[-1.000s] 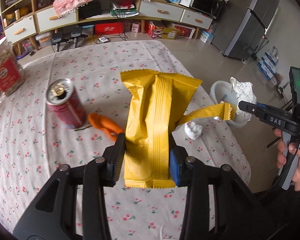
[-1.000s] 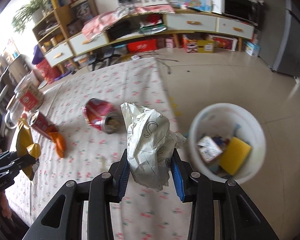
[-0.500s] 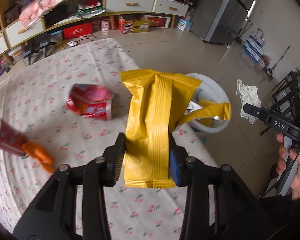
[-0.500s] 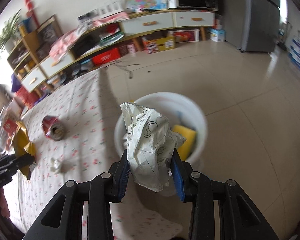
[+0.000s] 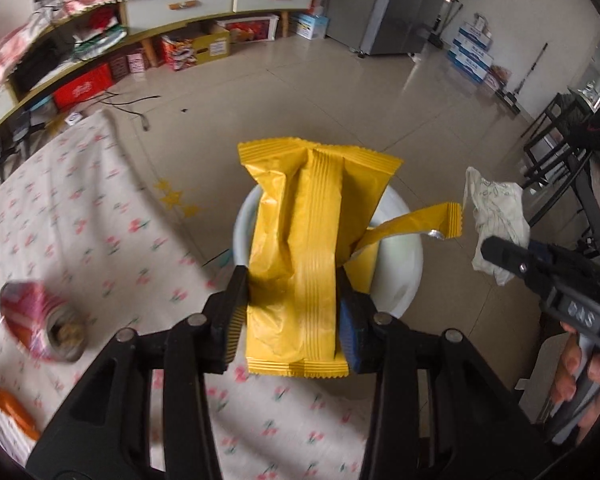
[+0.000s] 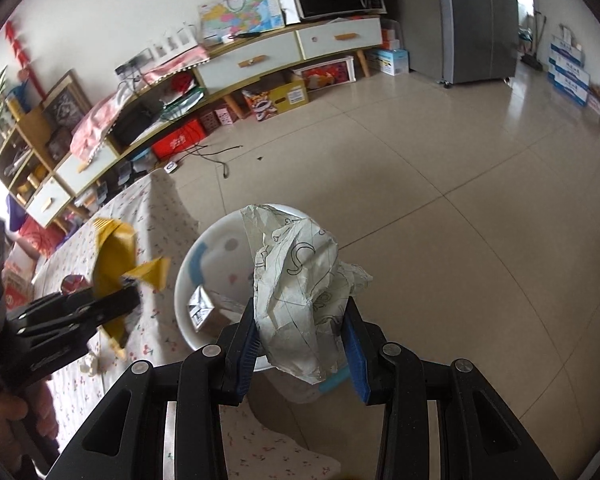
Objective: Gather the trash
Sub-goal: 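Carry both bags to the white bin while the left gripper drops the yellow bag in, then release the white plastic bag into the white bin with the right gripper, then grasp the crumpled white tissue on the table with the right gripper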
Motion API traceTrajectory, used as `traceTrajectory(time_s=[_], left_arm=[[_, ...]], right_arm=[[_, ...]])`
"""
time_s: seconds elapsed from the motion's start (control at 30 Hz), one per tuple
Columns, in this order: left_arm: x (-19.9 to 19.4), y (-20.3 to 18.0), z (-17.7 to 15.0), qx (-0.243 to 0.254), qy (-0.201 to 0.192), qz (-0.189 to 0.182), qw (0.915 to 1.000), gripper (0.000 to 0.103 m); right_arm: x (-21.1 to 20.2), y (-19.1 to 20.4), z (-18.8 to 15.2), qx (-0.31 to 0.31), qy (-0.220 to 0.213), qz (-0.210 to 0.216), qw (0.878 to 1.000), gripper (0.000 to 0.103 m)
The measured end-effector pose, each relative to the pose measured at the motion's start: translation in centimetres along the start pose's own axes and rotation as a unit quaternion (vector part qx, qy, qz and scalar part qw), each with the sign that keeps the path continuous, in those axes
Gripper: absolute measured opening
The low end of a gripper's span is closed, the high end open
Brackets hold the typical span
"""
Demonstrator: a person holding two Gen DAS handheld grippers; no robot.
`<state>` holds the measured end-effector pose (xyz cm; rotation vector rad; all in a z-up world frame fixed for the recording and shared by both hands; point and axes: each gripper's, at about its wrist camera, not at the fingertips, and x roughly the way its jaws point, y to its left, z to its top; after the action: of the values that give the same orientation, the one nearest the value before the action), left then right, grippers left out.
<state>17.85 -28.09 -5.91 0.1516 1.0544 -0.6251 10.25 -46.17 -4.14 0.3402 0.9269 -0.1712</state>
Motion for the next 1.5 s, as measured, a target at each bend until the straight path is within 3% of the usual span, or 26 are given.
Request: traceTrajectory(time_s=[0.17,0.3,0.5,1.1,1.13,1.23,1.37,1.5], left_arm=[[2.0,-0.5,1.2,-0.009,0.010,-0.010,0.9999,0.043],[2.3,-0.2,1.4,-0.017,0.010,-0.015,0.9997,0.059],[1.9,-0.3,1.4,-0.020,0.003,-0.019,0.9996,0.066],[-4.9,5.0,-2.1,-0.048,-0.039,0.006,0.9981,0.083],[-5.3,5.3,-2.4,-0.050,-0.041,0.010,0.9979,0.083],[-6.5,6.2,-3.4,-0.053,-0.046,0.026,0.9972,0.086],[-7.9,7.9,-4.6,-0.060,-0.054,0.042,0.9959,0.094],[-9.4,10.0,-6.2,-0.076,-0.058,0.054,0.9939,0.096]], right_arm=[[-0.1,-0.8,0.4,0.010,-0.002,0.001,1.000,0.039],[0.0,-0.9,0.5,0.012,-0.002,0.000,1.000,0.039],[0.5,-0.8,0.6,0.013,0.003,-0.003,1.000,0.039],[3.6,2.6,1.4,-0.016,0.031,0.004,0.999,0.044],[3.8,2.7,1.4,-0.016,0.030,0.004,0.999,0.045],[3.9,3.0,1.6,-0.015,0.023,0.006,1.000,0.065],[4.0,3.5,1.7,-0.017,0.023,0.005,1.000,0.067],[3.7,4.3,1.6,-0.026,0.023,0.001,0.999,0.068]])
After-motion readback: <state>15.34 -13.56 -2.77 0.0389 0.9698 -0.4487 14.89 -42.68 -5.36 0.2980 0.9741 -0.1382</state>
